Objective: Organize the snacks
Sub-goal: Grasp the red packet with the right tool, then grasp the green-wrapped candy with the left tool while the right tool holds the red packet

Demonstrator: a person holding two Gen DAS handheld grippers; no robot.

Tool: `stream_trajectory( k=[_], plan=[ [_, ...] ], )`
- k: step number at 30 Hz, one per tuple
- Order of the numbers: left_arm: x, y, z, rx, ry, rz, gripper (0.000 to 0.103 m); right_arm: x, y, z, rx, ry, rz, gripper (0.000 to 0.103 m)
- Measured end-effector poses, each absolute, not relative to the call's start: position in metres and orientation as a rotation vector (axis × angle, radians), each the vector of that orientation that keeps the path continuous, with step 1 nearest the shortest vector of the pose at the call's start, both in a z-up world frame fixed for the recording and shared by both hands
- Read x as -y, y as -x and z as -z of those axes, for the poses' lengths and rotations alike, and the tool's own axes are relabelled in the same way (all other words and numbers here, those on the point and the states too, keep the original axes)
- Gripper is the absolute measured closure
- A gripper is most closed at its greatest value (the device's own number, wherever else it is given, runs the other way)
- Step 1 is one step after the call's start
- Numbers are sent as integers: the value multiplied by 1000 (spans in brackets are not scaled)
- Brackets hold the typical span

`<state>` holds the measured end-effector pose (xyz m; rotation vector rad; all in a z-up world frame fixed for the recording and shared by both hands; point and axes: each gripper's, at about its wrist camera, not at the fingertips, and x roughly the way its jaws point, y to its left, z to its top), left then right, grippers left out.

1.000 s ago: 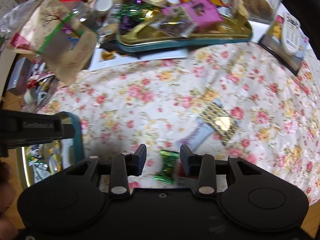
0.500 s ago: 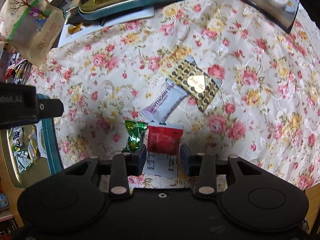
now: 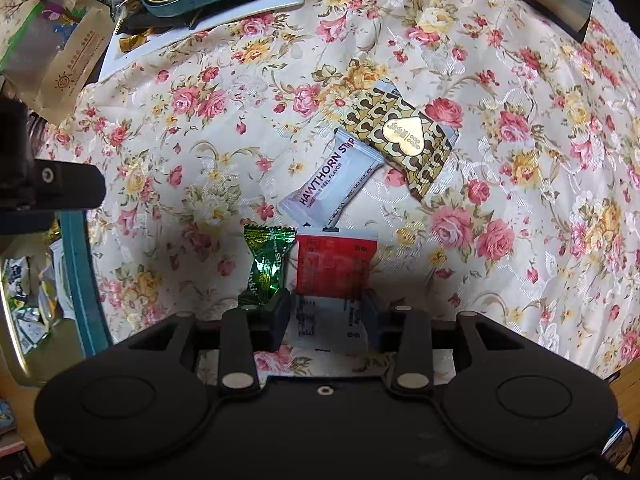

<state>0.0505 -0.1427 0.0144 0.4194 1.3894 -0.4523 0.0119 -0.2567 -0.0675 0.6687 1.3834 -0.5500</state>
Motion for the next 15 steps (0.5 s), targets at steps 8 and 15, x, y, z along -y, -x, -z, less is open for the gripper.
stream_trajectory(
  k=[8,15],
  plan=[
    [138,-52,-15,-1383,-428,449,55,254,-18,77,-1410,-652,573,59],
    [137,-55,-13,-1379,-434,441,55,251,-21,83,-1428,-619,546,67]
  ],
)
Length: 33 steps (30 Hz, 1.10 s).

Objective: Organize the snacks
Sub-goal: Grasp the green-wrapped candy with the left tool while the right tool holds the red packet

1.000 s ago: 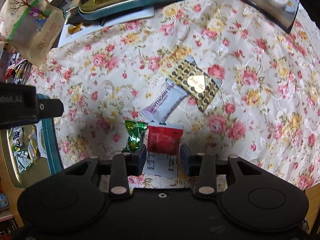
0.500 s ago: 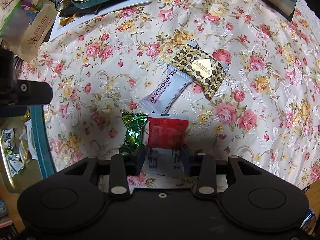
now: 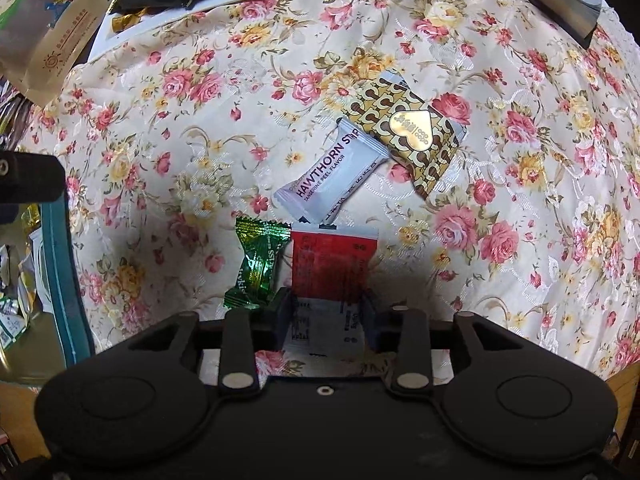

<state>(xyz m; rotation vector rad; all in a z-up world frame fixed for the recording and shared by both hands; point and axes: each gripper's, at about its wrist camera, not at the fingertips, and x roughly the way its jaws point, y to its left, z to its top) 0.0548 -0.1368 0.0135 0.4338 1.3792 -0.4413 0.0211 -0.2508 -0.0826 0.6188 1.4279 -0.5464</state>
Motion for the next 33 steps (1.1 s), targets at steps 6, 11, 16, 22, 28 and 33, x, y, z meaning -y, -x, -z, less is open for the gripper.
stream_trajectory(
  k=[6,11,16,22,28,33],
  plan=[
    [145,-49,-6,-1384,-469,450,55,259,-12,67,-1428,-612,541,68],
    [152,-40,1,-1392,-504,470,55,290,1,45,-1387,-757,603,68],
    [159,-30,8,-1390,-551,482,55,316,16,27,-1324,-872,643,68],
    [171,-17,18,-1403,-592,515,55,327,25,9,-1268,-854,672,68],
    [182,-5,33,-1433,-629,542,55,330,31,-5,-1222,-841,664,68],
    [186,2,45,-1454,-661,544,55,332,34,-14,-1182,-867,655,68]
  ],
)
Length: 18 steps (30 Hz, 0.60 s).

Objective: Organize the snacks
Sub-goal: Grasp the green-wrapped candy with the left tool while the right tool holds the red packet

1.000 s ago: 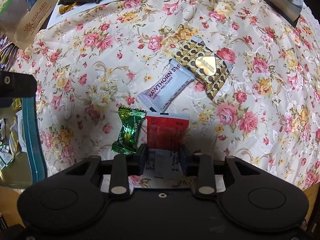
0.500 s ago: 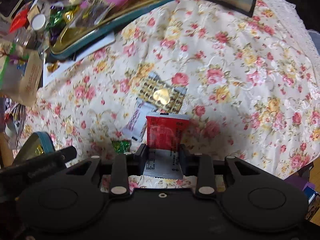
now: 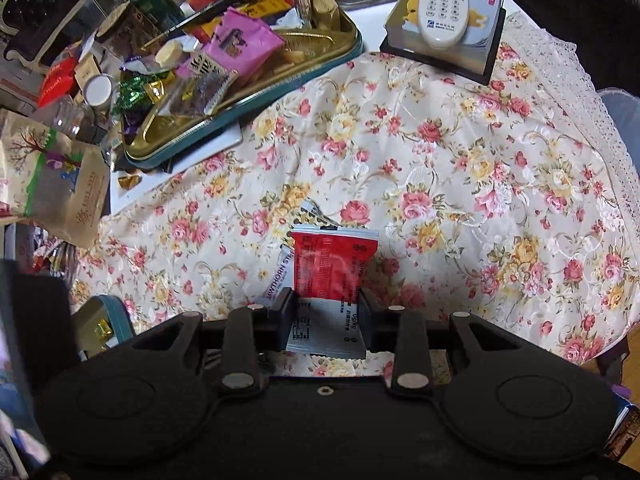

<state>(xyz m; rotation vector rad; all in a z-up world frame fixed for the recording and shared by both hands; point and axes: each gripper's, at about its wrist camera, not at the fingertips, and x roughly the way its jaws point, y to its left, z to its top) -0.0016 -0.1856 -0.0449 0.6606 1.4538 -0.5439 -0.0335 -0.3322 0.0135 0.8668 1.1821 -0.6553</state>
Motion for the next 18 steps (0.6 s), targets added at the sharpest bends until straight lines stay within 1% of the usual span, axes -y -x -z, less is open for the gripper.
stream_trajectory(
  k=[8,18],
  plan=[
    [184,-3,50,-1472,-653,541,55,337,40,-26,-1136,-884,660,68],
    [194,3,61,-1493,-654,569,55,337,48,-31,-1127,-890,645,68]
  ],
)
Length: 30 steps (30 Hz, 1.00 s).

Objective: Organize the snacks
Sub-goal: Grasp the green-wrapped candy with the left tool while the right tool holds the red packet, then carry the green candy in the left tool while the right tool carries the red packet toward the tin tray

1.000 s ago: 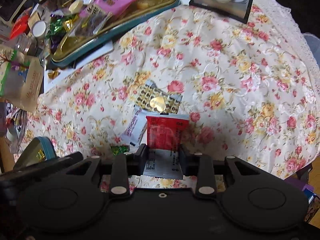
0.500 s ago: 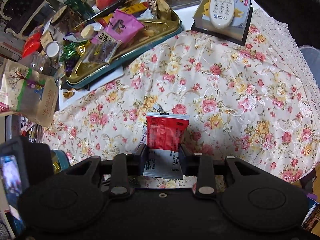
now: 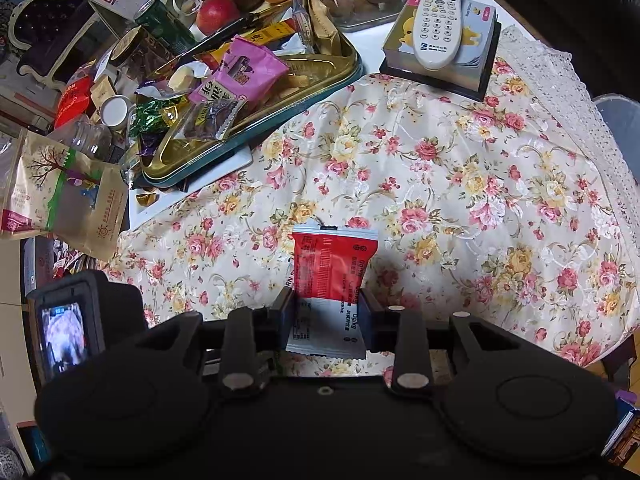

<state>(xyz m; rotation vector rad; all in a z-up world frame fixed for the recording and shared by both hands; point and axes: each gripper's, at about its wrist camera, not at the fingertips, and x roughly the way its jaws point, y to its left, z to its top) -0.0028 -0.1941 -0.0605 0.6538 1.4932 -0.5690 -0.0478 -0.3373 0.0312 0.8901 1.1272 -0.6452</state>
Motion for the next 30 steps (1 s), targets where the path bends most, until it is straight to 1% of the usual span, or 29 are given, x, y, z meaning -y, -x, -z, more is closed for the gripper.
stream_trajectory(
  k=[5,12,17,19,20,21,26,30],
  plan=[
    [203,9,66,-1485,-679,564,55,342,55,-31,-1124,-901,660,68],
    [208,15,83,-1518,-694,526,55,345,62,-31,-1120,-904,662,68],
    [210,19,87,-1534,-666,521,56,346,65,-31,-1121,-905,660,68],
    [212,17,90,-1547,-646,521,63,346,66,-32,-1119,-903,659,68],
    [211,16,90,-1558,-635,521,76,346,66,-32,-1119,-902,659,68],
    [210,15,90,-1571,-631,518,79,346,66,-32,-1118,-902,660,68],
    [208,12,87,-1561,-613,483,79,346,67,-33,-1118,-903,659,68],
    [204,6,70,-1564,-546,507,79,346,67,-33,-1116,-902,659,68]
  ],
)
